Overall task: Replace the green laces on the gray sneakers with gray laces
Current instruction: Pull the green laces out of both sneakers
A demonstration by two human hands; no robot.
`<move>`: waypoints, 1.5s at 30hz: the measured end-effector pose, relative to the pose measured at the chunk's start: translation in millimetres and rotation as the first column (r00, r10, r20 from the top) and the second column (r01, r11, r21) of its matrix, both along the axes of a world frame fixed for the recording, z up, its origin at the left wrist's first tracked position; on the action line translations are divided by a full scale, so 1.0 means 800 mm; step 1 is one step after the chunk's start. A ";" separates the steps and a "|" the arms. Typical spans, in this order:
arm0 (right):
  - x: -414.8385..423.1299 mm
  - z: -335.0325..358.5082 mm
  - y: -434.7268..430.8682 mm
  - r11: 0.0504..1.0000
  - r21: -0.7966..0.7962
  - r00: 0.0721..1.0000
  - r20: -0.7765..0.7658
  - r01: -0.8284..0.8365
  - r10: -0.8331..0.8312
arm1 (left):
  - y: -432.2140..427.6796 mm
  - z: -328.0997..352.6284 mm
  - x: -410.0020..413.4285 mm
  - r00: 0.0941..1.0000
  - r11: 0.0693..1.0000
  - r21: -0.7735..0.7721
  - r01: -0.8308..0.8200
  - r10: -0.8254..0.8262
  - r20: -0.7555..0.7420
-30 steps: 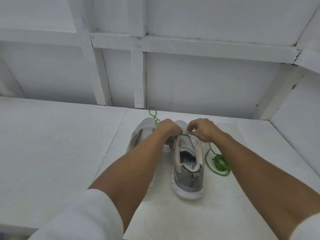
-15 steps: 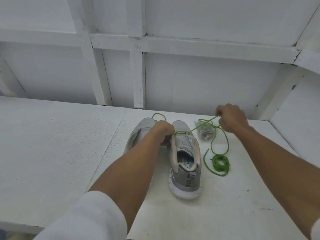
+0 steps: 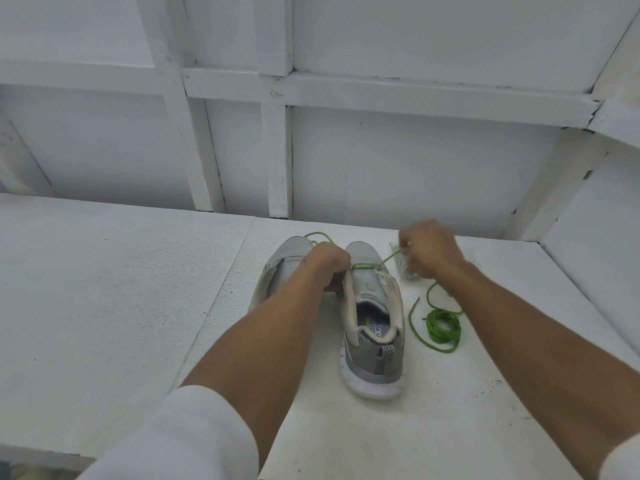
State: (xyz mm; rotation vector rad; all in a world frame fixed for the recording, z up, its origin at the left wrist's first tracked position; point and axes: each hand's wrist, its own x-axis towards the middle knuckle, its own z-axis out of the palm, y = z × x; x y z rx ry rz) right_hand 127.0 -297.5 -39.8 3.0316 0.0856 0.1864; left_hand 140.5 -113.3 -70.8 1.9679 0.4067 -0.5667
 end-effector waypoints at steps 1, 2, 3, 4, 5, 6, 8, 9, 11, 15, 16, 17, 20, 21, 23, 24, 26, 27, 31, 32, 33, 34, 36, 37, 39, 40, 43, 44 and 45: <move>0.002 0.010 -0.011 0.997 -0.022 0.996 0.052 0.071 -0.070 | 0.000 -0.002 0.001 1.000 1.000 -0.001 -0.001 0.001 0.003; 0.004 0.019 -0.023 0.989 -0.042 0.985 0.103 0.143 -0.138 | 0.000 -0.003 0.001 1.000 1.000 0.001 0.004 -0.004 0.007; 0.006 0.027 -0.035 0.977 -0.055 0.972 0.124 0.206 -0.198 | 0.000 -0.004 0.002 1.000 1.000 0.005 0.010 -0.010 0.011; 0.008 0.033 -0.044 0.965 -0.061 0.962 0.111 0.256 -0.248 | 0.000 -0.005 0.003 1.000 1.000 0.012 0.015 -0.015 0.013; 0.011 0.036 -0.049 0.957 -0.063 0.958 0.067 0.283 -0.279 | 0.000 -0.005 0.002 1.000 1.000 0.015 0.017 -0.017 0.012; 0.014 0.037 -0.050 0.958 -0.060 0.960 0.010 0.281 -0.281 | 0.001 -0.005 0.003 1.000 1.000 0.018 0.019 -0.020 0.011; 0.016 0.031 -0.038 0.983 -0.009 0.979 -0.089 0.182 -0.182 | 0.000 -0.004 0.002 0.999 0.999 0.020 0.027 -0.027 0.017; 0.016 0.024 -0.028 0.994 0.027 0.987 -0.124 0.105 -0.101 | -0.001 -0.003 0.004 0.999 0.999 0.020 0.028 -0.029 0.046; 0.015 0.005 -0.001 0.996 0.079 0.984 -0.172 -0.038 0.051 | 0.000 -0.003 0.008 0.992 0.999 0.029 0.023 -0.026 0.121; 0.003 -0.024 0.032 0.992 0.097 0.977 -0.193 -0.076 0.094 | 0.001 -0.006 0.009 0.988 0.998 0.061 0.028 -0.037 0.147; 0.001 -0.023 0.032 0.994 0.092 0.981 -0.176 -0.065 0.081 | 0.002 -0.008 0.009 0.992 0.998 0.052 0.021 -0.027 0.123; -0.001 -0.018 0.028 0.996 0.071 0.987 -0.150 -0.052 0.062 | 0.002 -0.009 0.008 0.996 0.999 0.037 0.014 -0.017 0.091; 0.002 0.009 -0.001 0.997 -0.028 0.997 0.023 0.071 -0.071 | 0.002 -0.009 0.004 0.999 1.000 0.011 0.005 -0.005 0.031; 0.002 0.020 -0.015 0.989 -0.031 0.985 0.097 0.147 -0.144 | 0.002 -0.010 0.005 1.000 1.000 0.005 0.002 -0.002 0.028; 0.005 0.032 -0.041 0.963 -0.004 0.948 0.177 0.268 -0.263 | 0.002 -0.009 0.005 1.000 1.000 0.001 -0.002 0.002 0.030; 0.008 0.033 -0.047 0.954 0.003 0.941 0.166 0.300 -0.296 | 0.001 -0.008 0.005 1.000 1.000 0.001 -0.003 0.003 0.030; 0.012 0.025 -0.039 0.965 0.048 0.964 0.065 0.256 -0.259 | 0.001 -0.009 0.005 0.999 1.000 0.013 0.002 -0.002 0.039; 0.013 0.016 -0.027 0.980 0.091 0.984 0.000 0.177 -0.177 | 0.001 -0.010 0.007 0.999 1.000 0.021 0.004 -0.005 0.044; 0.009 -0.023 0.022 0.984 0.141 0.977 -0.171 -0.107 0.130 | 0.002 -0.010 0.008 0.999 1.000 0.030 -0.003 0.001 0.051; 0.007 -0.027 0.028 0.985 0.133 0.974 -0.181 -0.111 0.134 | 0.002 -0.010 0.009 0.999 0.999 0.032 -0.002 0.000 0.048; 0.005 -0.029 0.030 0.986 0.137 0.976 -0.182 -0.098 0.123 | 0.002 -0.010 0.009 0.999 1.000 0.028 0.001 -0.002 0.043; 0.004 -0.027 0.030 0.986 0.144 0.978 -0.178 -0.079 0.105 | 0.002 -0.010 0.007 0.999 1.000 0.020 0.002 -0.003 0.034; 0.004 -0.018 0.021 0.996 0.079 0.990 -0.132 -0.036 0.046 | 0.002 -0.008 0.006 1.000 1.000 0.007 0.008 -0.008 0.007; 0.006 -0.010 0.010 1.000 0.017 0.997 -0.080 0.003 -0.002 | 0.002 -0.007 0.005 1.000 1.000 0.005 0.015 -0.015 -0.005; 0.010 0.007 -0.017 0.990 -0.041 0.989 0.060 0.138 -0.135 | 0.002 -0.007 0.003 1.000 1.000 0.003 0.023 -0.023 -0.009; 0.011 0.015 -0.030 0.977 -0.040 0.973 0.111 0.207 -0.202 | 0.002 -0.007 0.003 1.000 1.000 0.002 0.019 -0.019 -0.007; 0.017 0.020 -0.048 0.959 -0.011 0.954 0.104 0.284 -0.281 | 0.002 -0.008 0.004 1.000 1.000 0.001 0.007 -0.007 0.001; 0.018 0.018 -0.043 0.969 0.018 0.968 0.051 0.246 -0.246 | 0.002 -0.007 0.004 1.000 1.000 0.001 0.007 -0.007 0.000; 0.017 0.014 -0.033 0.983 0.048 0.984 -0.020 0.180 -0.179 | 0.002 -0.007 0.004 1.000 1.000 -0.001 0.007 -0.007 0.000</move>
